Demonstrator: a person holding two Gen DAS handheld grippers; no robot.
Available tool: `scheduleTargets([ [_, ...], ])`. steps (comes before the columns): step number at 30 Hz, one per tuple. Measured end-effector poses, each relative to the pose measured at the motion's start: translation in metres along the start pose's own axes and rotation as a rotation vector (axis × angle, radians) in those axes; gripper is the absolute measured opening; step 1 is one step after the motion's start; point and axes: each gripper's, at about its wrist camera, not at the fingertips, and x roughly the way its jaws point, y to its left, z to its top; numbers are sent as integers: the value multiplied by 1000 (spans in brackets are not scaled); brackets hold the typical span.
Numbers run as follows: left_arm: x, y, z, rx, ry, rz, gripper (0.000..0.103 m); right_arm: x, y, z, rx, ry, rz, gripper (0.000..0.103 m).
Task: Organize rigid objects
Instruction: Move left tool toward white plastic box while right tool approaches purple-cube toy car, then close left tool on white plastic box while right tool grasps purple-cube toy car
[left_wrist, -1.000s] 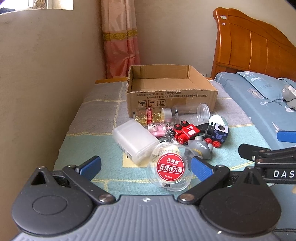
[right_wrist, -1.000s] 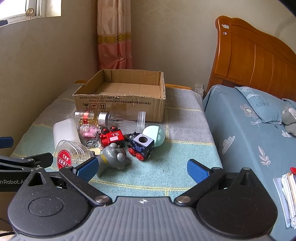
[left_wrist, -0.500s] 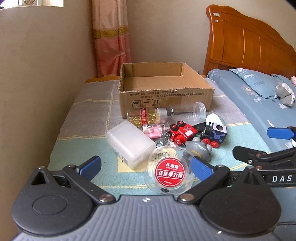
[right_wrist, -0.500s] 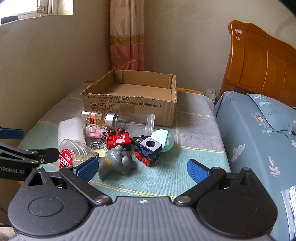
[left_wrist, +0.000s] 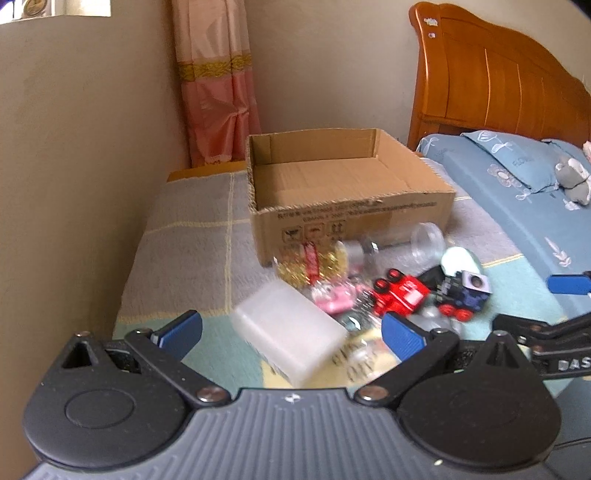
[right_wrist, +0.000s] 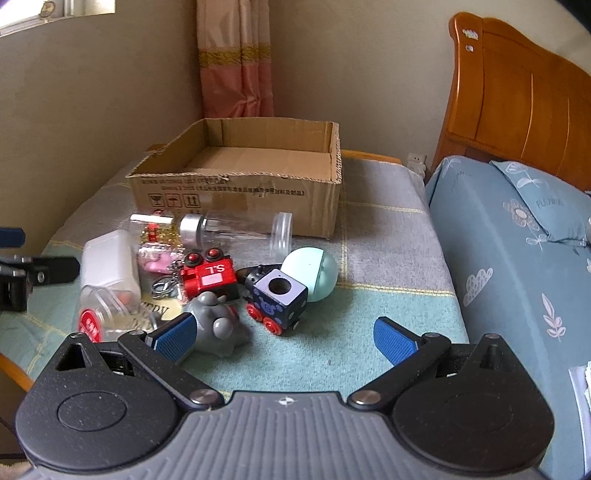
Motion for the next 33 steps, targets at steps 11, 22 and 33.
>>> scheduleTargets([
  [11, 41, 23, 0, 62, 70, -14, 102, 29, -16, 10, 60, 53, -20, 103],
  [22, 63, 25, -5, 80, 132, -106, 102, 53, -16, 31, 103, 52, 11, 103],
  [33, 72, 30, -1, 72, 153, -157, 102, 81, -33, 17, 167, 136, -46, 103],
])
